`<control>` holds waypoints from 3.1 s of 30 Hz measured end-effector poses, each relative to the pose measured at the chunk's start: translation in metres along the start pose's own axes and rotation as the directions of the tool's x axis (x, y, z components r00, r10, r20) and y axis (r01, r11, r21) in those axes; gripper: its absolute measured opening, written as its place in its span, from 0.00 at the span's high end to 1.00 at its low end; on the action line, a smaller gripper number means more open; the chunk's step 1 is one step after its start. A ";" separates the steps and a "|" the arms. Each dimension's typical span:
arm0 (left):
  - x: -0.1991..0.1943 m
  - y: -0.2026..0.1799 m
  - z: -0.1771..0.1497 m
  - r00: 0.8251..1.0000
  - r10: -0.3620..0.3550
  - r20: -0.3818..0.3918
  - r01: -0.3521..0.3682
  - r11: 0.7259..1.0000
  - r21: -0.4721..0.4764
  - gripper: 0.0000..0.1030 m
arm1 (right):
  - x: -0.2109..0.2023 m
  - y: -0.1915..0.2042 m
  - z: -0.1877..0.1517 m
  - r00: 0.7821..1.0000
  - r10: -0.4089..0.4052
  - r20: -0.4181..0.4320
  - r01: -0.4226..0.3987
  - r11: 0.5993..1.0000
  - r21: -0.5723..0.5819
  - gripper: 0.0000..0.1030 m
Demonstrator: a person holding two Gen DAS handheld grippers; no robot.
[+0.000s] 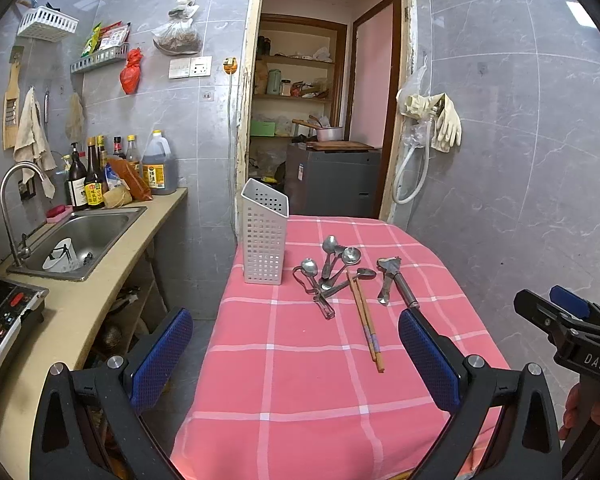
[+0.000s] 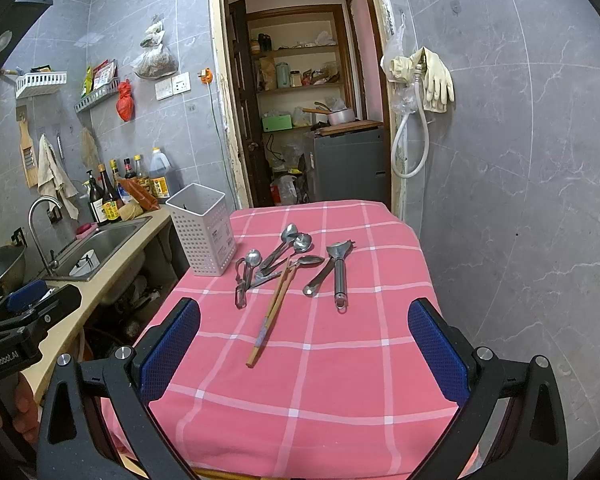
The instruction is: Organize utensils
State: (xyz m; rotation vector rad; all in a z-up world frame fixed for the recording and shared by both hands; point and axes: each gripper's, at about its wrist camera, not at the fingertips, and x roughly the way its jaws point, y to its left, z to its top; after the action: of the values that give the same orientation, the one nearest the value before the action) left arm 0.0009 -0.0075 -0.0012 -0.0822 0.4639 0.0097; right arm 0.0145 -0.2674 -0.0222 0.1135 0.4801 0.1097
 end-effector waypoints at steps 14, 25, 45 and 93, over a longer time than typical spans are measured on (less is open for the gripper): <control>0.000 0.001 0.000 1.000 -0.001 0.001 0.001 1.000 -0.002 0.00 | 0.000 0.001 0.000 1.000 0.001 0.001 -0.001 1.000 0.000 0.01; 0.000 0.001 0.000 1.000 -0.002 0.000 0.002 1.000 -0.003 0.00 | 0.001 0.002 0.000 1.000 0.000 0.001 0.000 1.000 0.000 0.01; -0.001 0.002 0.000 1.000 -0.003 0.000 0.003 1.000 -0.004 0.00 | 0.002 0.003 0.000 1.000 0.000 0.002 0.000 1.000 0.000 0.01; 0.062 -0.015 0.057 0.995 -0.062 0.073 0.061 0.998 0.020 0.00 | 0.042 -0.022 0.058 0.995 -0.067 0.069 0.065 0.998 0.019 0.01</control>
State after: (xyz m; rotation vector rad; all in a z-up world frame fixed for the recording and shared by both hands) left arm 0.0821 -0.0187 0.0232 -0.0783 0.3879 -0.0520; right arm 0.0800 -0.2884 0.0071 0.1173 0.4148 0.0369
